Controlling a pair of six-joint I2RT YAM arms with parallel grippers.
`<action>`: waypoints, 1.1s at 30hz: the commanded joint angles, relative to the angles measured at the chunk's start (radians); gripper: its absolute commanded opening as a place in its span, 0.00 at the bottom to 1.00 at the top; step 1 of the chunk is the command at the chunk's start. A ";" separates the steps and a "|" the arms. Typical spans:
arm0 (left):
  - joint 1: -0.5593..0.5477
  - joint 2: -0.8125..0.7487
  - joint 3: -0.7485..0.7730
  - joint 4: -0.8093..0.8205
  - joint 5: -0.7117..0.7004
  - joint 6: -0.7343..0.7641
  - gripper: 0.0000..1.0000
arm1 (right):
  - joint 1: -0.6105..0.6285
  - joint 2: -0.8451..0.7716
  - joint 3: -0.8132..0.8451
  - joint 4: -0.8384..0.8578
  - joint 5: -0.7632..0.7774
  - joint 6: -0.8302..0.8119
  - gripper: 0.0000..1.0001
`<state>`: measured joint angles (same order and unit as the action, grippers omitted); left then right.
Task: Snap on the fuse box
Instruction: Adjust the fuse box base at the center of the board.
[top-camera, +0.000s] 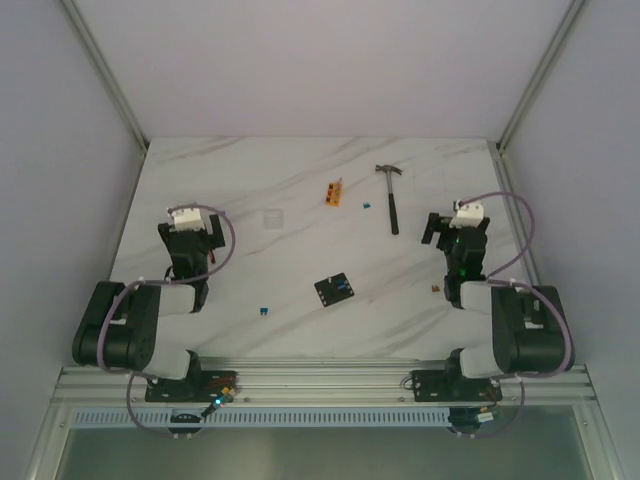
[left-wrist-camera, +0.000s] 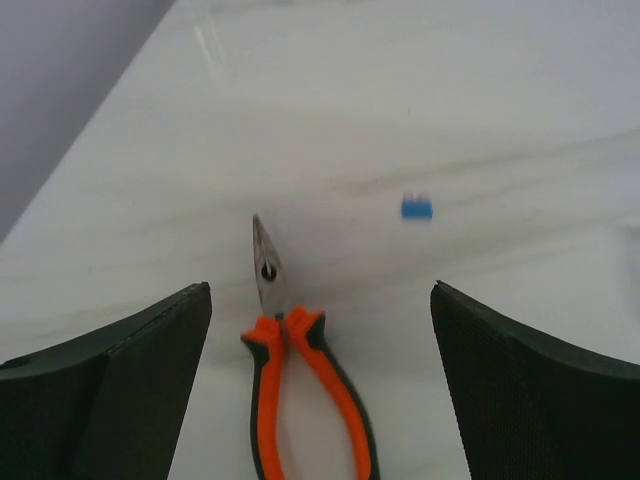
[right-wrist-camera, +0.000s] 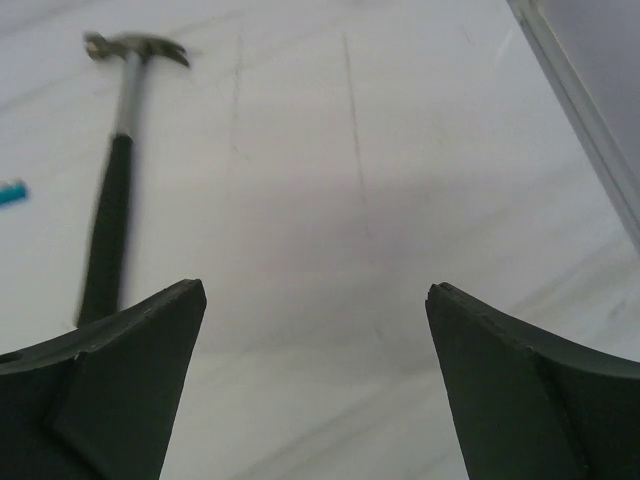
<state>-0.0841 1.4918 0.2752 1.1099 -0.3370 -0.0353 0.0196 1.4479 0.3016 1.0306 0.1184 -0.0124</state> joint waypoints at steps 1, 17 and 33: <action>0.004 -0.135 0.144 -0.320 -0.036 -0.057 1.00 | 0.040 -0.092 0.131 -0.265 -0.079 -0.017 1.00; -0.048 -0.457 0.115 -0.715 0.374 -0.613 1.00 | 0.723 -0.150 0.240 -0.699 0.071 0.174 1.00; -0.290 -0.451 0.107 -0.799 0.476 -0.636 1.00 | 1.004 0.061 0.305 -0.846 0.288 0.192 1.00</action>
<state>-0.3340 1.0073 0.3653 0.3317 0.1204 -0.6621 1.0237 1.4940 0.6064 0.2405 0.3019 0.1761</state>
